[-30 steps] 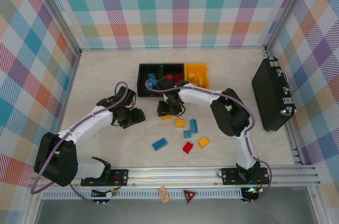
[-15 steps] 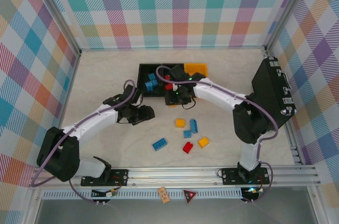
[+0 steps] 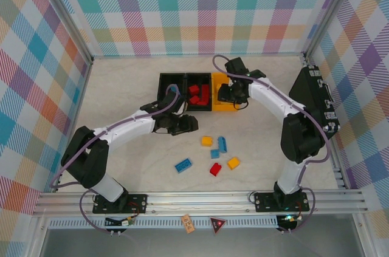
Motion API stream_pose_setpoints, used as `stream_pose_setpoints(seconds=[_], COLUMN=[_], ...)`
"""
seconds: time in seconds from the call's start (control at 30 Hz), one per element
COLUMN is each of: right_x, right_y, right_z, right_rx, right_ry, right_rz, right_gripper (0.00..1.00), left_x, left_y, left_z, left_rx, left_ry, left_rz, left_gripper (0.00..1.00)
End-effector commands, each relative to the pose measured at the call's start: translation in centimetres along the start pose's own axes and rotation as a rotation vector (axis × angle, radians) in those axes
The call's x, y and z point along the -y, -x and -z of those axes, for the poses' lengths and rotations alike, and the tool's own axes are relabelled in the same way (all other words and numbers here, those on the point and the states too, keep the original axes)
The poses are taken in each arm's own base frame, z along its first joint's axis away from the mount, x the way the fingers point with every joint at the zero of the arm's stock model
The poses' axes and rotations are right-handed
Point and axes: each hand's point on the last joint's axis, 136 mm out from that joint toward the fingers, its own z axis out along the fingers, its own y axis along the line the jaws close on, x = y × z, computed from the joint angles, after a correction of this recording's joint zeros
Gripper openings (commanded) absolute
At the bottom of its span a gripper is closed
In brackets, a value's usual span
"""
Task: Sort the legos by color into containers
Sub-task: Place the lego in the container.
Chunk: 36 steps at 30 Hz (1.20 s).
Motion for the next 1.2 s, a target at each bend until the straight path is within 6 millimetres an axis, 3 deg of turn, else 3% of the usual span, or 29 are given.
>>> stream_pose_setpoints(seconds=[0.0, 0.23, 0.53, 0.63, 0.73, 0.93, 1.17], right_x=[0.5, 1.7, 2.7, 2.8, 2.7, 1.8, 1.4], right_y=[1.2, 2.6, 2.9, 3.2, 3.6, 4.0, 1.6], right_z=[-0.7, -2.6, -4.1, -4.2, -3.9, -2.3, 0.1], right_rx=[0.0, -0.005, -0.01, -0.006, 0.007, 0.045, 0.054], right_ry=[-0.045, -0.136, -0.204, -0.217, -0.217, -0.174, -0.097], right_rz=[0.013, 0.013, 0.009, 0.005, 0.004, 0.004, -0.002], right_gripper=[0.41, 0.43, 0.46, 0.53, 0.58, 0.59, 0.59], left_x=[1.1, 0.5, 0.0, 0.0, 0.0, -0.1, -0.1], left_y=[0.2, -0.1, -0.4, -0.4, -0.4, -0.2, -0.1], left_z=[0.1, 0.3, 0.3, 0.4, 0.3, 0.8, 1.0], left_rx=[0.002, 0.006, 0.003, 0.003, 0.0, 0.017, 0.029], left_ry=[-0.022, -0.001, 0.013, 0.016, 0.019, 0.028, 0.025], left_rz=[-0.01, -0.01, -0.013, -0.016, -0.018, -0.023, -0.025], left_gripper=[0.55, 0.55, 0.55, 0.55, 0.55, 0.55, 0.56])
